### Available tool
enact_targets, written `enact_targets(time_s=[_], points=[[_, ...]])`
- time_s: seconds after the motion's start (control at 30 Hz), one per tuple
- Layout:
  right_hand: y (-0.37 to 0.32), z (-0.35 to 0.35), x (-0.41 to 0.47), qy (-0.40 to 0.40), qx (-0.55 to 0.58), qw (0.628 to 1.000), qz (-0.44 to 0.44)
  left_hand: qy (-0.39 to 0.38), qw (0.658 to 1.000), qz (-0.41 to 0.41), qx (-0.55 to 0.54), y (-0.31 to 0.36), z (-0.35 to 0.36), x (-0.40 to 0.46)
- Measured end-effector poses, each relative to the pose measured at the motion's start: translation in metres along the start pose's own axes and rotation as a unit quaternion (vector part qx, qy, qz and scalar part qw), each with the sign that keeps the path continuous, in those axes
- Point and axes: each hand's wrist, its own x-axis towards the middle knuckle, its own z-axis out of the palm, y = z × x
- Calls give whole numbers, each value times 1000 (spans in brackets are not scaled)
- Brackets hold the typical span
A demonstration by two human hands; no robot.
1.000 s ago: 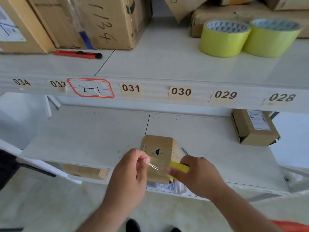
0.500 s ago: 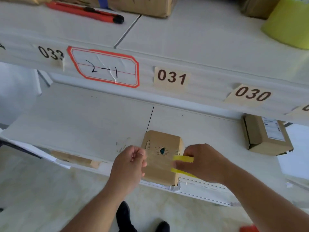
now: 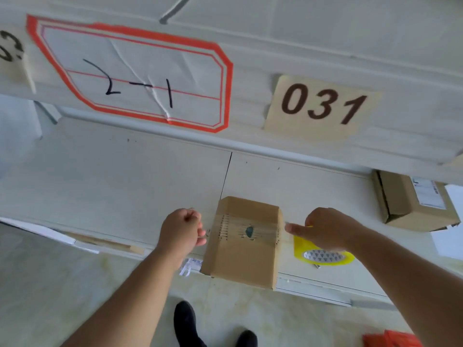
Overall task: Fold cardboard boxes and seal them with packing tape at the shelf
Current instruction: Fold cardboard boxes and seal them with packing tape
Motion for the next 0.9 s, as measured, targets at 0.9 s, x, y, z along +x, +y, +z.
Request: enact_targets(time_s=[0.9], points=[[14, 43, 30, 8, -15, 999, 44, -43, 998, -21, -30, -35, 27, 34]])
